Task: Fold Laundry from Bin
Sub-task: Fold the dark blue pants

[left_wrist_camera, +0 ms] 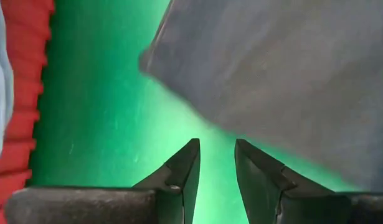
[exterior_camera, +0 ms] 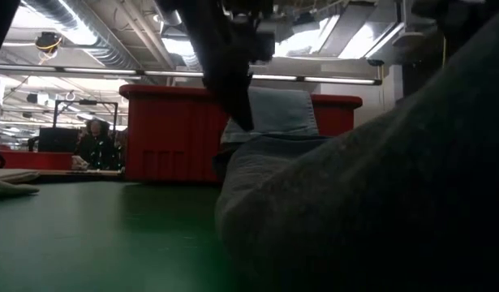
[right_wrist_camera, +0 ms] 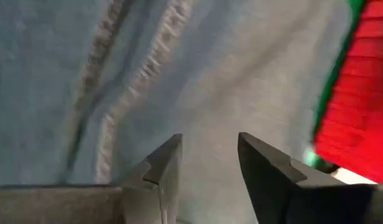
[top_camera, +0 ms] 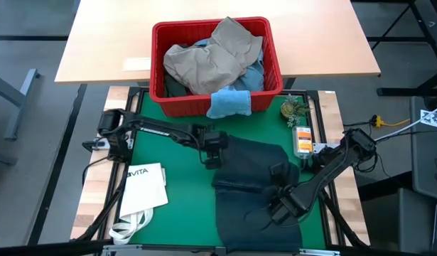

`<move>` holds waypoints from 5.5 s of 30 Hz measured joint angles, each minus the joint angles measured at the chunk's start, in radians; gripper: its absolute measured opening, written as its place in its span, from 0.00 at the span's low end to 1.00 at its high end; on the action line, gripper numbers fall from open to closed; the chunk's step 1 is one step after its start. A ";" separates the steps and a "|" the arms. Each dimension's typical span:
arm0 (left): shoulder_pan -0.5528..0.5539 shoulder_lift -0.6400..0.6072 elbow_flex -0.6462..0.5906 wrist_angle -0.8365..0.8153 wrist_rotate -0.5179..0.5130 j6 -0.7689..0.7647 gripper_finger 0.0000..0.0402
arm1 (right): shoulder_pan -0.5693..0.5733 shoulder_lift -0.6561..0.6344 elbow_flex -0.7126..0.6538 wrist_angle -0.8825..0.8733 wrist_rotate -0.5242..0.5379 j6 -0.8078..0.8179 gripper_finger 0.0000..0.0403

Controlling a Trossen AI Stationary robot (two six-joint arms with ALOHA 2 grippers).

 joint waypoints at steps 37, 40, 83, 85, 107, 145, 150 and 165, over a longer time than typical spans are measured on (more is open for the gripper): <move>-0.169 0.017 0.001 0.167 0.018 0.000 0.24 | -0.494 -0.905 -0.581 0.273 -0.361 0.245 0.38; -0.169 0.017 0.001 0.167 0.018 0.001 0.24 | -0.508 -0.956 -0.623 0.300 -0.361 0.277 0.38; -0.169 0.017 0.001 0.193 0.018 -0.001 0.24 | -0.504 -1.047 -0.544 0.167 -0.453 0.331 0.01; -0.169 0.017 0.001 0.192 0.018 -0.001 0.24 | -0.504 -1.040 -0.548 0.119 -0.475 0.348 0.02; -0.174 0.168 0.001 0.352 0.024 -0.028 0.24 | -0.504 -1.019 -0.540 0.086 -0.650 0.270 0.01; -0.185 0.299 0.022 0.424 0.052 -0.018 0.24 | -0.504 -0.789 -0.509 -0.134 -0.669 0.172 0.36; -0.166 0.300 0.111 0.373 0.105 -0.016 0.24 | -0.503 -0.808 -0.425 -0.146 -0.664 0.162 0.39; -0.080 0.298 0.274 0.425 0.094 0.102 0.24 | -0.421 -0.789 -0.305 0.079 -0.383 0.139 0.38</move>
